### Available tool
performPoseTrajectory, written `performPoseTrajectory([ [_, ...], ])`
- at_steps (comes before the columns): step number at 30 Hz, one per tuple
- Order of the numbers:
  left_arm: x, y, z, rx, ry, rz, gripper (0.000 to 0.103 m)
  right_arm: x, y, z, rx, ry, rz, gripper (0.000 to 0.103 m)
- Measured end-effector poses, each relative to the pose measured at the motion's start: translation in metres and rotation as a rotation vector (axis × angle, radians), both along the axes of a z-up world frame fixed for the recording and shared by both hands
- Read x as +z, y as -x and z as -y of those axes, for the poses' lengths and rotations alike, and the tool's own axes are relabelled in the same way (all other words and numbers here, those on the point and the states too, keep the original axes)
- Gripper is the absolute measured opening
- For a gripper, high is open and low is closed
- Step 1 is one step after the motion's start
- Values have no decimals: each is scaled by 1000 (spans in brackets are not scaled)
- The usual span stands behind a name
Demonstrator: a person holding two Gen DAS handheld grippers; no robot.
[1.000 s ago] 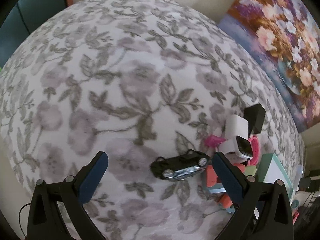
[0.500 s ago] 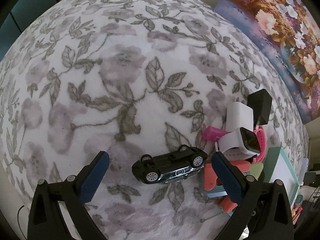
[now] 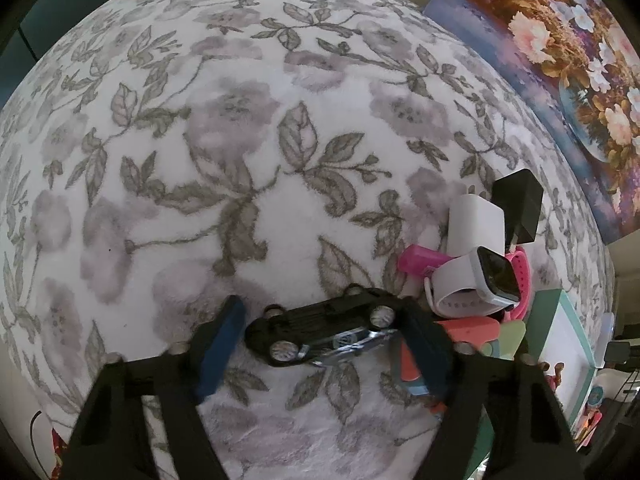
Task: Organize rigid objects
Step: 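Close the left gripper on the black toy car, then grasp the orange-blue carrot knife toy with the right gripper while the left gripper holds the car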
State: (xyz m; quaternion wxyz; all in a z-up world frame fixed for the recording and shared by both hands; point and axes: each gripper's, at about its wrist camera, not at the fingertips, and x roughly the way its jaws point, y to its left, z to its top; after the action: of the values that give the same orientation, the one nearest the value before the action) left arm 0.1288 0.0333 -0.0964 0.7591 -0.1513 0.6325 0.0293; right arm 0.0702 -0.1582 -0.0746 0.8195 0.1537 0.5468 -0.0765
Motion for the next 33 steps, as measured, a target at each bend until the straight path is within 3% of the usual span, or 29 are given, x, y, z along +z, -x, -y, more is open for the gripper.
performPoseTrajectory([
  [14, 11, 2, -3, -3, -10, 6, 76, 1, -1, -3, 10, 7, -3, 103],
  [21, 18, 2, -13, 19, 0, 24, 76, 4, 0, -3, 10, 81, 7, 102],
  [33, 33, 2, -24, 45, 12, 64, 76, 11, 5, 0, 17, 90, 23, 72],
])
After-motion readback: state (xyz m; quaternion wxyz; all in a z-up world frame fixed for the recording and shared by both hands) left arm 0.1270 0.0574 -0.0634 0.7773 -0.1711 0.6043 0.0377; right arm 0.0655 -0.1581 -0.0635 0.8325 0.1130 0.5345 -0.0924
